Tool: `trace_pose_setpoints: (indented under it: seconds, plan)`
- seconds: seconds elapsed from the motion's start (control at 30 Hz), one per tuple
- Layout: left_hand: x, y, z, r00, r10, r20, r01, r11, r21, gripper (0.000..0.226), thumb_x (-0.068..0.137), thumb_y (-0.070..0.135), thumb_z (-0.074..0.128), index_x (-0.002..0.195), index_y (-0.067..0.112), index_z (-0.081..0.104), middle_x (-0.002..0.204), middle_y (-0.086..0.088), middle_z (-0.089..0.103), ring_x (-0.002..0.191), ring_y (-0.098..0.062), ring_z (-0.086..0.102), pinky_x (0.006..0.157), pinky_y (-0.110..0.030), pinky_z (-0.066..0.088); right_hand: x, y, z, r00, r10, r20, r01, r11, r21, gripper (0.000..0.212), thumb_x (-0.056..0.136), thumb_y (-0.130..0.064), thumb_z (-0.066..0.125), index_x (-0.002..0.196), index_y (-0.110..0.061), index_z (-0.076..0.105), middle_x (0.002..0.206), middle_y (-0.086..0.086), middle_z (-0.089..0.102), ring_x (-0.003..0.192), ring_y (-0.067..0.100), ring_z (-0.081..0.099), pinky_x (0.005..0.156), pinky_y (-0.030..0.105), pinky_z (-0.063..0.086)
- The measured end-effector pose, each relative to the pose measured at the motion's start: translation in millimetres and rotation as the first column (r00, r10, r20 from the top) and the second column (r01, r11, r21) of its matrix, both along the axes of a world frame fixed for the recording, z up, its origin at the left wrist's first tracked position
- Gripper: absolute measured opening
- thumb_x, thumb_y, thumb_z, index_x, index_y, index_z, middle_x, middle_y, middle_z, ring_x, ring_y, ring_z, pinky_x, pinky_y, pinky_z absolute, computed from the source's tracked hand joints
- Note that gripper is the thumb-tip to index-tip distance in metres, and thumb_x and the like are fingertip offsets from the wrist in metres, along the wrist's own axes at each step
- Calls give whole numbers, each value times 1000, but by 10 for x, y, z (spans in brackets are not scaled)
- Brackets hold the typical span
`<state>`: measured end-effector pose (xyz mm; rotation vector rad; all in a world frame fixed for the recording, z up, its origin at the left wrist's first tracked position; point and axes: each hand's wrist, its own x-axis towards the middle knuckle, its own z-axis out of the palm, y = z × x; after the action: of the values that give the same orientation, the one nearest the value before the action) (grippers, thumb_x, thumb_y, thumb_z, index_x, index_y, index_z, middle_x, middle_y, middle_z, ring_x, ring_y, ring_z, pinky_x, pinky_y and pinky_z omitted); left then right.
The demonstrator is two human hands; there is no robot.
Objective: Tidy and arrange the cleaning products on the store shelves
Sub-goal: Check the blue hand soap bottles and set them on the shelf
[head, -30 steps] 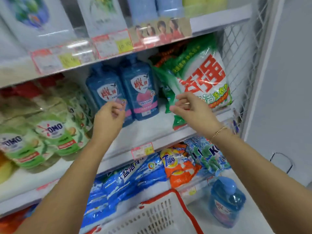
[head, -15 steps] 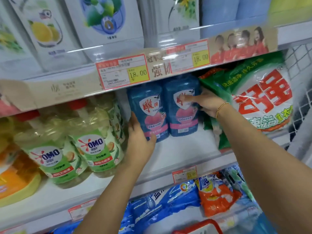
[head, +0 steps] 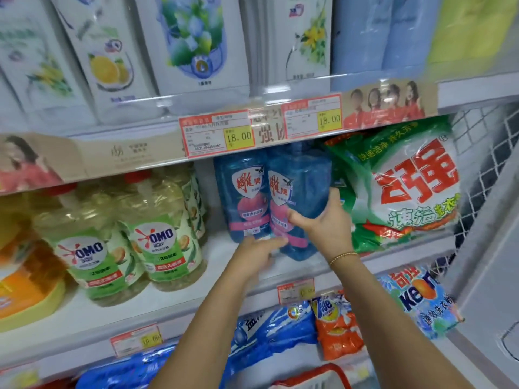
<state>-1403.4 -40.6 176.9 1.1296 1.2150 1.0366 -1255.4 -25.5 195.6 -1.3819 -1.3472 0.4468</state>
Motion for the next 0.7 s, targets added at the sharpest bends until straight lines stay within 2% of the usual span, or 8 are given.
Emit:
trace_pose_setpoints:
  seconds: [0.07,0.13,0.2,0.3,0.43,0.5,0.6,0.7]
  plan:
    - [3,-12,5,958,-32,285,85,980,-177,29,90,15,64,118,9,63,110,-10,67,99,-21,62,95,-33,48,-9,1,27,1000,1,-30,-2,998,-55,68,66,-46,81,113,-13,45,100,-2,60,86,18,58,71,27,45]
    - [-56,30,57,871,81,485,41,971,-237,32,91,14,62,122,6,60,106,-13,67,92,-23,65,82,-32,56,-12,46,48,977,11,-212,-43,988,-145,72,64,-50,80,117,-14,47,109,0,63,95,19,62,83,35,52]
    - [-107,40,117,831,153,535,9,958,-288,26,89,18,64,113,7,60,100,-13,65,89,-26,64,79,-39,57,-14,62,27,891,-1,-454,-108,971,-215,75,60,-52,80,119,-15,51,111,1,65,99,22,64,90,44,53]
    - [-154,-12,148,900,105,423,18,961,-277,25,86,12,68,109,11,60,99,-12,65,89,-26,65,83,-42,55,16,7,-78,762,-9,-648,-191,952,-238,64,67,-42,79,119,-16,53,108,2,67,94,21,66,87,44,55]
    - [-196,-131,257,952,35,304,18,985,-170,40,84,6,68,121,14,56,98,-6,70,85,-16,66,79,-33,57,6,-129,-92,667,78,-741,-278,949,-150,38,80,-32,73,113,-19,58,108,3,70,96,21,68,84,40,57]
    - [-261,-217,361,955,48,294,-9,991,-133,48,80,10,73,124,14,55,104,-7,69,89,-19,66,82,-38,55,-27,-250,13,608,152,-779,-348,933,-90,29,85,-30,68,111,-21,59,107,3,71,97,19,68,77,35,59]
    - [-439,-437,495,975,-59,216,83,991,-103,51,67,24,77,116,16,62,99,-5,73,95,-22,65,92,-45,51,-43,-476,76,527,247,-813,-463,886,-31,43,85,-31,66,124,-19,55,114,5,70,102,21,67,87,43,55]
    - [-590,-746,508,983,-175,46,179,980,-87,52,62,32,79,109,14,68,102,-5,74,100,-24,65,98,-44,50,-22,-770,-7,512,277,-813,-536,843,-50,68,72,-40,72,132,-16,50,120,9,66,108,25,65,91,50,52]
